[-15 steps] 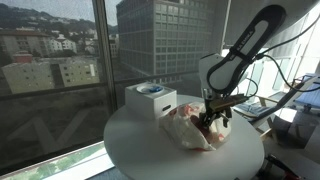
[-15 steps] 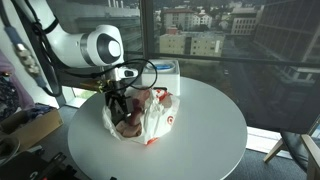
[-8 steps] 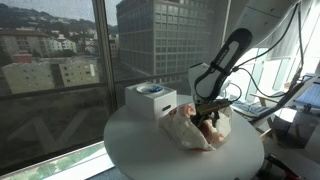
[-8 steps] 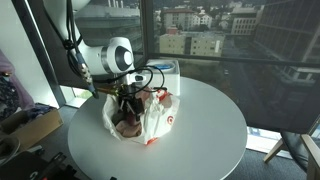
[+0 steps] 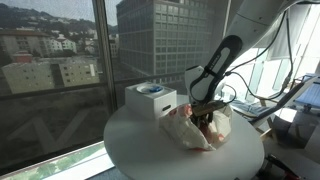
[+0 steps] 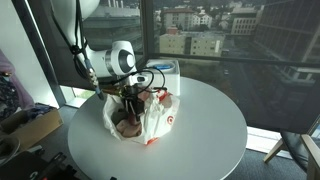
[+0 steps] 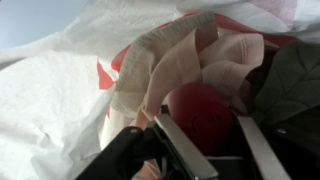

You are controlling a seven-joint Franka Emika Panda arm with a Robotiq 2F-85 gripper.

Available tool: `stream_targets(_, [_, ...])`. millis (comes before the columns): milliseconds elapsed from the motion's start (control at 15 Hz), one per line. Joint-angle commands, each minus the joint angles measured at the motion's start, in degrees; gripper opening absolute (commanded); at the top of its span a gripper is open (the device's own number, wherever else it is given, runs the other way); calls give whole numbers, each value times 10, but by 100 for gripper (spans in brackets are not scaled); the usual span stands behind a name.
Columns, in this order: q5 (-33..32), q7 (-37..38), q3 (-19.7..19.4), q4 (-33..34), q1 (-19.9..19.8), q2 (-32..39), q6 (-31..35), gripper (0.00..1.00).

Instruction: Remove the items from the plastic bag and put them on the table

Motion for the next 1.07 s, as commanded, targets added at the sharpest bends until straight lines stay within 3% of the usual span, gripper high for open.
stream_targets(0, [37, 3, -7, -3, 0, -16, -2, 21])
stream_targets(200, [64, 4, -9, -9, -3, -36, -9, 2])
stream_targets(333, [53, 12, -19, -5, 10, -79, -49, 6])
stream_targets(400, [24, 25, -30, -1, 24, -110, -87, 1])
stream_targets(533, [-22, 33, -28, 17, 30, -144, -159, 5])
stream_targets(733, [-62, 12, 8, 46, 20, -211, -238, 5])
stream_targets(867, [-39, -29, 43, 67, 16, -246, -250, 4])
stream_targets(1000, [-19, -54, 74, 77, 18, -260, -216, 4])
